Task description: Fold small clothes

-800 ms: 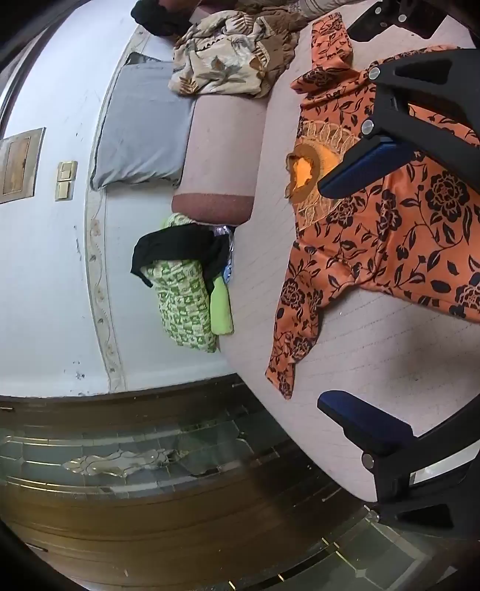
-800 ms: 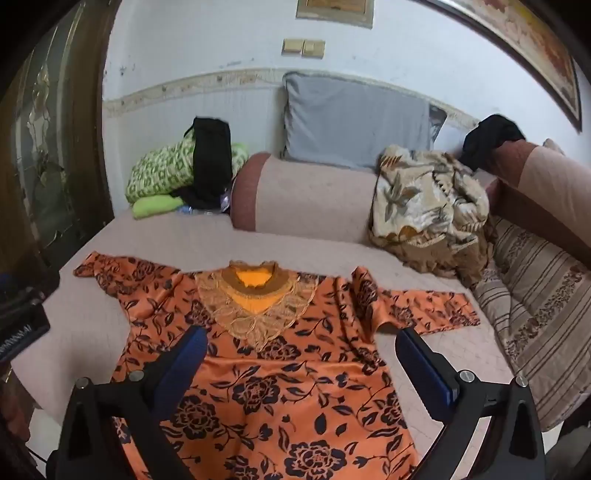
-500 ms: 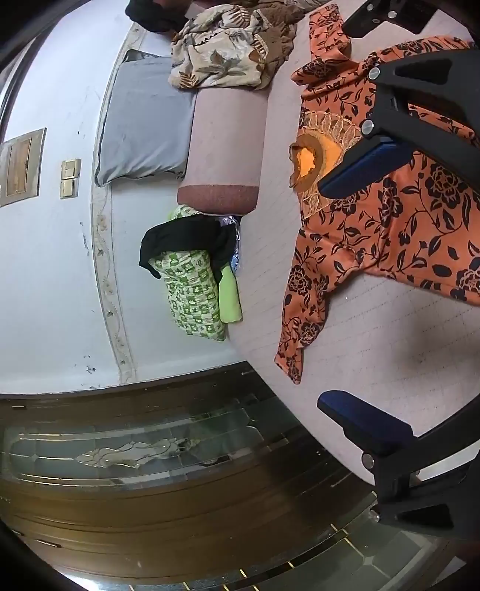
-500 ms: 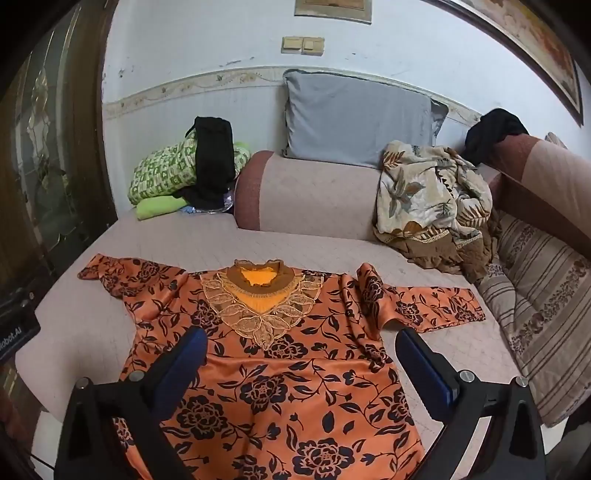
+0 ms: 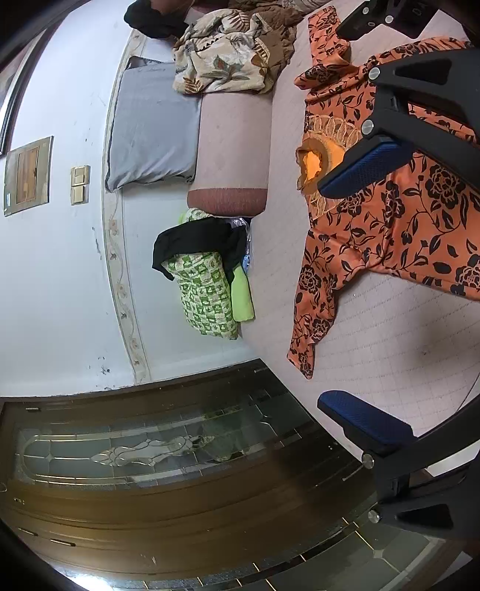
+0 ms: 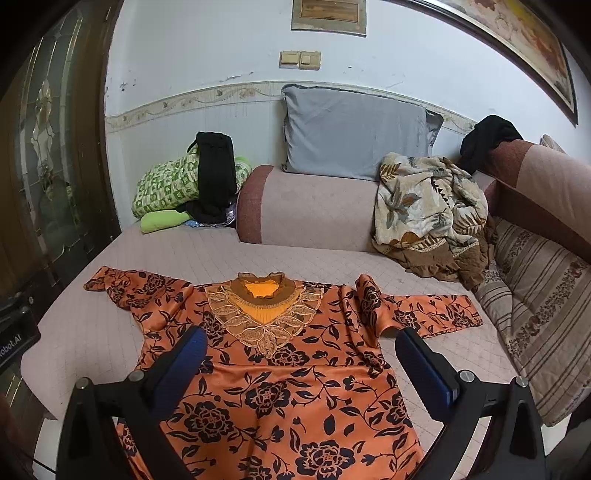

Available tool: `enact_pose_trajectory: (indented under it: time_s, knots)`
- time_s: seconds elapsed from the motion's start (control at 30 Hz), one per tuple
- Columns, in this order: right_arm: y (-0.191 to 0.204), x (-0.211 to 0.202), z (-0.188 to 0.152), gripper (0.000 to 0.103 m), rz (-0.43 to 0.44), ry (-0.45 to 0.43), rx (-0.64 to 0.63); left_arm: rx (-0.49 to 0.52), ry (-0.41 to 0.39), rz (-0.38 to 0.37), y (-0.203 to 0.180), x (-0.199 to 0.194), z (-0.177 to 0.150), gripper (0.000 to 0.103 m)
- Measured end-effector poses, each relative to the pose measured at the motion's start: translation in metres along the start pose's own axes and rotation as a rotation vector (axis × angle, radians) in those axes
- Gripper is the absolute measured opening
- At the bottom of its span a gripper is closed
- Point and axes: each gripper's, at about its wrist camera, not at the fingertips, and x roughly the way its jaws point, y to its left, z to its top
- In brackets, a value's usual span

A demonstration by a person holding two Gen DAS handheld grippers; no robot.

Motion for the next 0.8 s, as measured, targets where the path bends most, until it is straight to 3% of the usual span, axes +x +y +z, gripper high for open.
enact_pose_trajectory:
  time_s: [0.8]
  knots:
    - [-0.024,0.003,0.0,0.103,-0.026,0.011,0.039,0.044,-0.005,-0.026,-0.027,-0.009,0.001,0.103]
